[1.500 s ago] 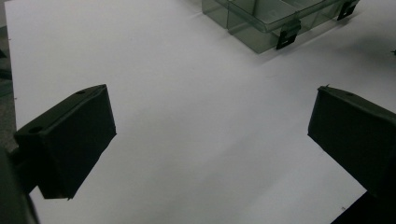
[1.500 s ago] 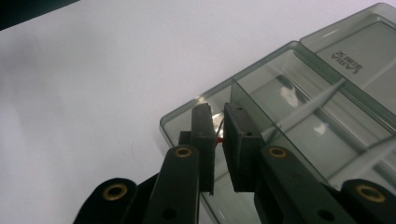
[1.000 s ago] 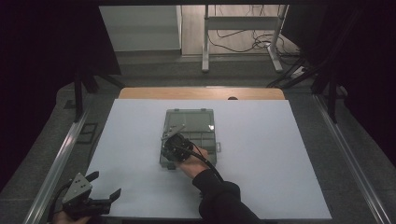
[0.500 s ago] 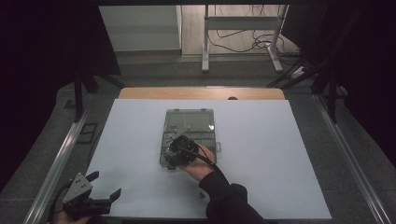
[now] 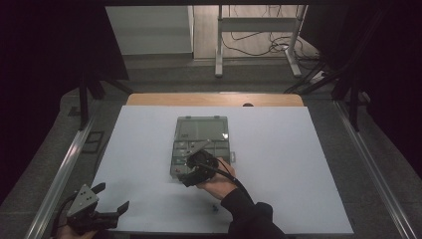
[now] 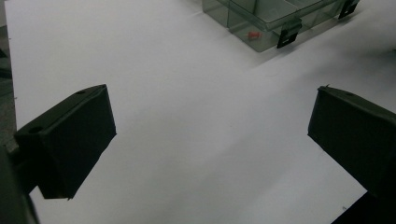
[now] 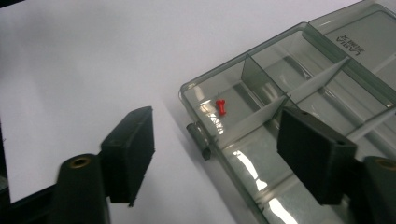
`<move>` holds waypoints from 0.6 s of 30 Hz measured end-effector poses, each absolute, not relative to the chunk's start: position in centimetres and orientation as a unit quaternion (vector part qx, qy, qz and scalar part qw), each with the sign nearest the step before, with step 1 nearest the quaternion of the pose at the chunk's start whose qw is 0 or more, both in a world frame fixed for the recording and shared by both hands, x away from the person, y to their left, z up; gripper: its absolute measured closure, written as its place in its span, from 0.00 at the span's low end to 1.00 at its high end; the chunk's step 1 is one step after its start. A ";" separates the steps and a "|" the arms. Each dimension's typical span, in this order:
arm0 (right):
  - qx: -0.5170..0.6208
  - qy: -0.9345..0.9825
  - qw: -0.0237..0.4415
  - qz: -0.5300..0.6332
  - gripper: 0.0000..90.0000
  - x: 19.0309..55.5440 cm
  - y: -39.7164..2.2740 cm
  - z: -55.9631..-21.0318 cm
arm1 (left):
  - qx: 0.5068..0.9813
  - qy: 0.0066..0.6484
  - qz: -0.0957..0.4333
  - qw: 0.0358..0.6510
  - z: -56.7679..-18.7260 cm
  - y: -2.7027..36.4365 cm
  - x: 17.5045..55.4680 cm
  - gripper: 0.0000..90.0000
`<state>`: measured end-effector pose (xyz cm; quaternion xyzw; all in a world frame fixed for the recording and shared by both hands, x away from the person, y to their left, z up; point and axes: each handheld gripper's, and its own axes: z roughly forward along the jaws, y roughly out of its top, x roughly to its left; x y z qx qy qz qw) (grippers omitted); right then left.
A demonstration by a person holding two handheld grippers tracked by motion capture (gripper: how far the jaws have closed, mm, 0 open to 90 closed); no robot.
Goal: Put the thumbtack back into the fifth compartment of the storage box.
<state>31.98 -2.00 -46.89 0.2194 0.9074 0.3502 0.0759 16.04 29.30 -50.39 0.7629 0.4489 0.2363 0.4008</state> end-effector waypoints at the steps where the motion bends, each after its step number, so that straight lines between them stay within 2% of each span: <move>1: 0.221 0.907 0.076 0.351 0.27 31.9 -2.1 -46.9 | 0.763 0.449 0.237 0.401 -50.4 29.3 16.0 0.01; 4: 0.224 0.907 0.082 0.346 0.16 31.4 -2.5 -46.9 | 0.763 0.449 0.237 0.400 -50.4 29.3 16.0 0.01; 9: 0.229 0.906 0.090 0.343 0.04 30.9 -3.2 -47.0 | 0.763 0.449 0.237 0.401 -50.4 29.3 16.0 0.01; 18: 0.245 0.914 0.094 0.309 0.00 30.3 -4.9 -47.4 | 0.763 0.448 0.238 0.400 -50.4 29.3 16.0 0.01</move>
